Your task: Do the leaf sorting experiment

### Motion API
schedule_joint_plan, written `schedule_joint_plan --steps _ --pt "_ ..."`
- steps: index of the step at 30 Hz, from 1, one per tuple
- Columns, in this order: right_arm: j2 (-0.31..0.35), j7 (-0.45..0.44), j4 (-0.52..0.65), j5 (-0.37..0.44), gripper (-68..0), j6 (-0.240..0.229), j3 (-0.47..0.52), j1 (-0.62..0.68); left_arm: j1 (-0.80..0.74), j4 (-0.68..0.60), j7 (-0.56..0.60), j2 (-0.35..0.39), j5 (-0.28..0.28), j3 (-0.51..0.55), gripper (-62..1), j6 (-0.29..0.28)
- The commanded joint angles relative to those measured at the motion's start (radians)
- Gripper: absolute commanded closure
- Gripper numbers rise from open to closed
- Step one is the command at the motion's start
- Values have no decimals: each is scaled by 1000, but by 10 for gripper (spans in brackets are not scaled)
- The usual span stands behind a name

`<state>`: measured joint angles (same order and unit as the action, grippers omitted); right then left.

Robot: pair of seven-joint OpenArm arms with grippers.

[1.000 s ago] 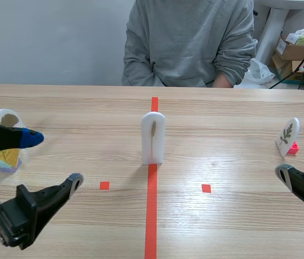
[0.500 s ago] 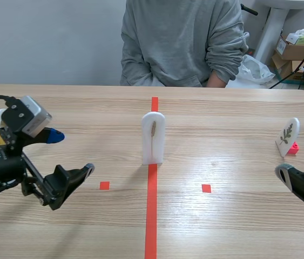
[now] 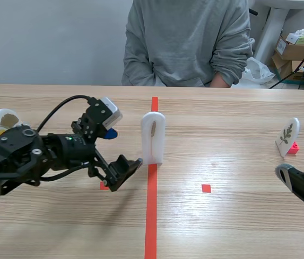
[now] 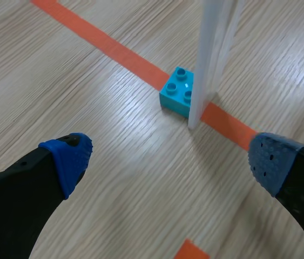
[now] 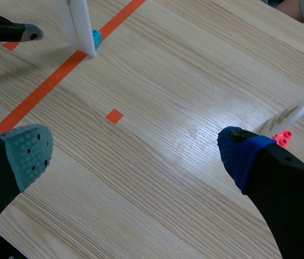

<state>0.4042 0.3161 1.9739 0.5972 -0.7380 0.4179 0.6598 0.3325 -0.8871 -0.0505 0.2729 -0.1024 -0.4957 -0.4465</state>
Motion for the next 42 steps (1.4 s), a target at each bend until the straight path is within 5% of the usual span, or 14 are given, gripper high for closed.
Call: schedule_joint_plan --steps 1,9,22,28,42 --pt "0 -7 -1 8 -632 -8 7 -9 29 -3 22 -17 -4 2 -621 9" --pt "0 -5 -1 8 -632 -8 7 -9 104 119 37 -99 44 -32 -621 10" --pt "0 -5 -1 8 -632 -8 7 -9 105 127 39 -131 73 -88 -605 10" --pt "0 -5 -1 8 -632 -8 7 -9 105 127 39 -143 86 -88 -433 11" --pt "0 -5 -1 8 -632 -8 6 -9 105 127 54 -145 85 -87 -204 14"
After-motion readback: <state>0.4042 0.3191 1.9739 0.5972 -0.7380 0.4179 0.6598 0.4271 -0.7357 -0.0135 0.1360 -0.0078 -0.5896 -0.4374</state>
